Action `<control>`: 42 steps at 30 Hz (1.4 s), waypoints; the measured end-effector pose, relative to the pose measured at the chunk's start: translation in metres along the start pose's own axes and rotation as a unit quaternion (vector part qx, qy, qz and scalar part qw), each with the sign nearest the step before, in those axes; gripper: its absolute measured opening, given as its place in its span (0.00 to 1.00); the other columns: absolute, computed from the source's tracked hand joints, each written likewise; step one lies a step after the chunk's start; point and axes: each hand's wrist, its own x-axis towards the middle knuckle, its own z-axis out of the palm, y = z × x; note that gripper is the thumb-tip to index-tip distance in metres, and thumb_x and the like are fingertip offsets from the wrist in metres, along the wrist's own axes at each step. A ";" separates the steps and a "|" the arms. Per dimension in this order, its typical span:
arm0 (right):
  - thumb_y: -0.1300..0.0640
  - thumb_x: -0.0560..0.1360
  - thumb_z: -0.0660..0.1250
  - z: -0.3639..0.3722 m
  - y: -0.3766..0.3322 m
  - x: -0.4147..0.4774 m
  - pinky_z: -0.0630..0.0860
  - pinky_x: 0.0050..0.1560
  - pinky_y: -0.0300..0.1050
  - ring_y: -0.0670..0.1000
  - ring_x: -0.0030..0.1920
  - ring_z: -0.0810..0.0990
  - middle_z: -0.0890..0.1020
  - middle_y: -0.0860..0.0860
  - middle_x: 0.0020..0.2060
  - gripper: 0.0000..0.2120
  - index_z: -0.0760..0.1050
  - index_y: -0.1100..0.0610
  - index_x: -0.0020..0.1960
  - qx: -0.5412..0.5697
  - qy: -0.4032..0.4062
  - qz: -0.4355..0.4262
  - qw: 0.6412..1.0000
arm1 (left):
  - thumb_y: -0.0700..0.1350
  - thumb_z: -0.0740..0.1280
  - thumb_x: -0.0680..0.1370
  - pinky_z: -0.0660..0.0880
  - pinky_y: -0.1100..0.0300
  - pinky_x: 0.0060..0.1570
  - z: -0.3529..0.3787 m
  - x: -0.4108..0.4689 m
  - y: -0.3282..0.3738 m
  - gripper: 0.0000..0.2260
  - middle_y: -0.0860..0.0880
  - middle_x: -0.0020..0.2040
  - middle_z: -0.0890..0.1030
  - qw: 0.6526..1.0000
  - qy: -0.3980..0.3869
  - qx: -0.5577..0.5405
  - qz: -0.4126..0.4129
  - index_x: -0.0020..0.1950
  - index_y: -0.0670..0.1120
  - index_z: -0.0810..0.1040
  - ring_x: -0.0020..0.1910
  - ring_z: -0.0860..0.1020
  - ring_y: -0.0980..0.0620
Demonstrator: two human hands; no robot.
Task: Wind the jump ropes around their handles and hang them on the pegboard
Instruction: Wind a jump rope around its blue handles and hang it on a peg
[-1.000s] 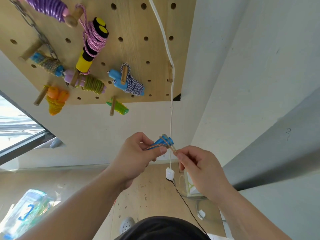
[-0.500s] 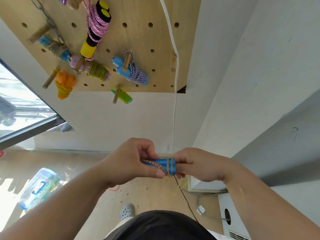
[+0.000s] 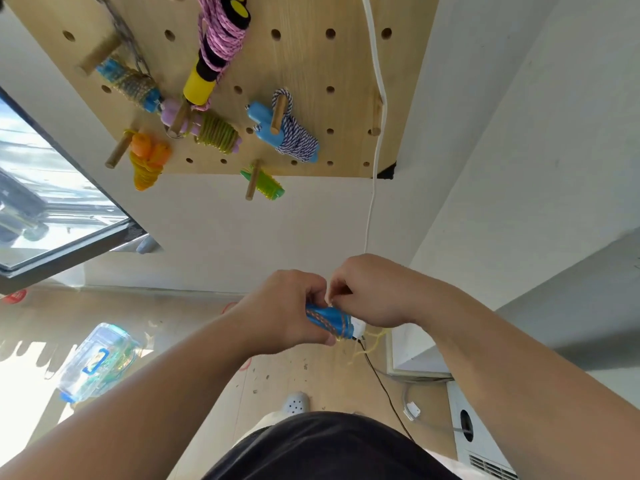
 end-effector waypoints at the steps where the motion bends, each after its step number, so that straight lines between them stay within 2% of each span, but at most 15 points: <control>1: 0.60 0.78 0.61 0.001 -0.005 0.001 0.72 0.37 0.48 0.50 0.37 0.77 0.79 0.50 0.35 0.12 0.79 0.52 0.38 0.010 0.022 0.017 1.000 | 0.51 0.83 0.64 0.77 0.56 0.41 -0.002 0.004 -0.002 0.18 0.54 0.37 0.78 1.000 0.017 0.002 -0.006 0.37 0.53 0.73 0.38 0.76 0.54; 3: 0.60 0.79 0.59 0.006 -0.014 0.002 0.65 0.34 0.43 0.47 0.35 0.73 0.74 0.46 0.32 0.18 0.70 0.46 0.32 0.044 0.082 0.051 0.994 | 0.50 0.83 0.64 0.79 0.54 0.41 -0.006 0.011 -0.007 0.18 0.51 0.38 0.80 0.998 0.057 -0.021 -0.016 0.37 0.49 0.74 0.39 0.79 0.51; 4: 0.60 0.80 0.59 0.008 -0.016 0.001 0.65 0.35 0.42 0.46 0.35 0.73 0.74 0.45 0.33 0.19 0.70 0.46 0.32 0.068 0.121 0.062 0.988 | 0.49 0.84 0.63 0.78 0.56 0.38 -0.008 0.014 -0.009 0.18 0.50 0.37 0.81 0.995 0.078 -0.053 -0.022 0.37 0.48 0.74 0.37 0.78 0.52; 7: 0.57 0.81 0.64 0.017 -0.024 -0.003 0.71 0.41 0.34 0.42 0.40 0.78 0.82 0.42 0.40 0.11 0.83 0.48 0.45 0.164 0.253 0.087 0.949 | 0.47 0.84 0.64 0.72 0.59 0.33 -0.014 0.020 -0.016 0.20 0.46 0.33 0.79 0.977 0.112 -0.177 -0.045 0.37 0.43 0.74 0.31 0.73 0.55; 10: 0.58 0.78 0.69 0.025 -0.033 -0.004 0.70 0.41 0.29 0.39 0.40 0.80 0.82 0.38 0.39 0.06 0.84 0.49 0.47 0.244 0.343 0.098 0.902 | 0.44 0.83 0.66 0.73 0.58 0.36 -0.022 0.021 -0.021 0.19 0.42 0.36 0.81 0.956 0.071 -0.280 -0.058 0.39 0.41 0.73 0.33 0.76 0.53; 14: 0.60 0.76 0.72 0.027 -0.042 -0.003 0.74 0.37 0.32 0.43 0.37 0.81 0.83 0.41 0.36 0.07 0.83 0.49 0.43 0.307 0.374 0.092 0.870 | 0.37 0.79 0.71 0.69 0.70 0.29 -0.036 0.018 -0.027 0.14 0.41 0.39 0.83 0.931 -0.003 -0.361 -0.048 0.44 0.36 0.74 0.27 0.75 0.60; 17: 0.59 0.75 0.73 0.026 -0.049 0.000 0.74 0.38 0.33 0.44 0.39 0.81 0.83 0.42 0.37 0.06 0.84 0.49 0.43 0.283 0.380 0.082 0.877 | 0.36 0.78 0.72 0.69 0.70 0.28 -0.048 0.017 -0.036 0.12 0.45 0.38 0.83 0.930 -0.031 -0.366 -0.031 0.46 0.38 0.75 0.27 0.74 0.61; 20: 0.55 0.76 0.72 0.027 -0.059 0.000 0.74 0.38 0.36 0.46 0.40 0.79 0.79 0.42 0.36 0.03 0.83 0.50 0.44 0.145 0.398 0.052 0.904 | 0.39 0.79 0.72 0.68 0.71 0.28 -0.054 0.017 -0.040 0.12 0.46 0.38 0.83 0.936 -0.003 -0.350 -0.036 0.46 0.38 0.76 0.25 0.73 0.63; 24: 0.51 0.78 0.64 0.030 -0.064 -0.005 0.76 0.34 0.46 0.47 0.34 0.77 0.78 0.44 0.37 0.10 0.81 0.53 0.44 -0.002 0.434 0.026 0.900 | 0.39 0.78 0.73 0.64 0.66 0.26 -0.061 0.018 -0.046 0.12 0.45 0.36 0.83 0.894 0.069 -0.434 -0.084 0.47 0.38 0.76 0.23 0.70 0.60; 26: 0.55 0.78 0.66 0.032 -0.064 -0.006 0.75 0.33 0.43 0.46 0.33 0.75 0.77 0.43 0.37 0.06 0.80 0.53 0.44 -0.017 0.452 0.030 0.891 | 0.39 0.76 0.74 0.62 0.63 0.26 -0.065 0.016 -0.049 0.12 0.46 0.33 0.82 0.871 0.057 -0.478 -0.098 0.49 0.39 0.74 0.24 0.66 0.56; 28: 0.57 0.78 0.70 0.033 -0.064 -0.005 0.69 0.33 0.33 0.44 0.32 0.72 0.73 0.40 0.33 0.05 0.76 0.52 0.44 -0.008 0.449 0.060 0.892 | 0.40 0.75 0.76 0.59 0.61 0.26 -0.068 0.013 -0.051 0.12 0.44 0.34 0.80 0.847 0.037 -0.521 -0.101 0.48 0.41 0.72 0.26 0.62 0.53; 33: 0.50 0.82 0.63 0.037 -0.072 0.002 0.71 0.32 0.38 0.47 0.31 0.76 0.79 0.46 0.32 0.08 0.69 0.44 0.44 0.144 0.355 0.102 0.918 | 0.47 0.74 0.71 0.56 0.61 0.27 -0.074 0.004 -0.057 0.14 0.42 0.37 0.77 0.776 -0.014 -0.621 -0.109 0.41 0.44 0.70 0.26 0.61 0.54; 36: 0.51 0.84 0.60 0.042 -0.070 0.007 0.70 0.34 0.37 0.47 0.30 0.73 0.78 0.48 0.32 0.08 0.74 0.45 0.47 0.208 0.334 0.090 0.915 | 0.48 0.75 0.72 0.58 0.65 0.23 -0.080 -0.002 -0.062 0.16 0.42 0.37 0.77 0.736 -0.069 -0.670 -0.074 0.52 0.43 0.73 0.25 0.62 0.55; 38: 0.51 0.84 0.58 0.046 -0.065 0.009 0.67 0.33 0.36 0.46 0.29 0.71 0.75 0.48 0.29 0.11 0.78 0.48 0.50 0.192 0.287 0.081 0.935 | 0.47 0.77 0.71 0.58 0.64 0.23 -0.085 -0.005 -0.066 0.16 0.40 0.38 0.77 0.753 -0.111 -0.648 -0.029 0.47 0.42 0.73 0.24 0.62 0.54; 42: 0.58 0.84 0.60 0.031 -0.051 0.017 0.64 0.34 0.38 0.44 0.31 0.68 0.75 0.48 0.31 0.11 0.77 0.57 0.45 0.174 0.161 0.100 0.966 | 0.45 0.79 0.65 0.58 0.61 0.26 -0.084 -0.009 -0.072 0.15 0.35 0.38 0.80 0.844 -0.172 -0.508 0.017 0.42 0.41 0.77 0.24 0.64 0.52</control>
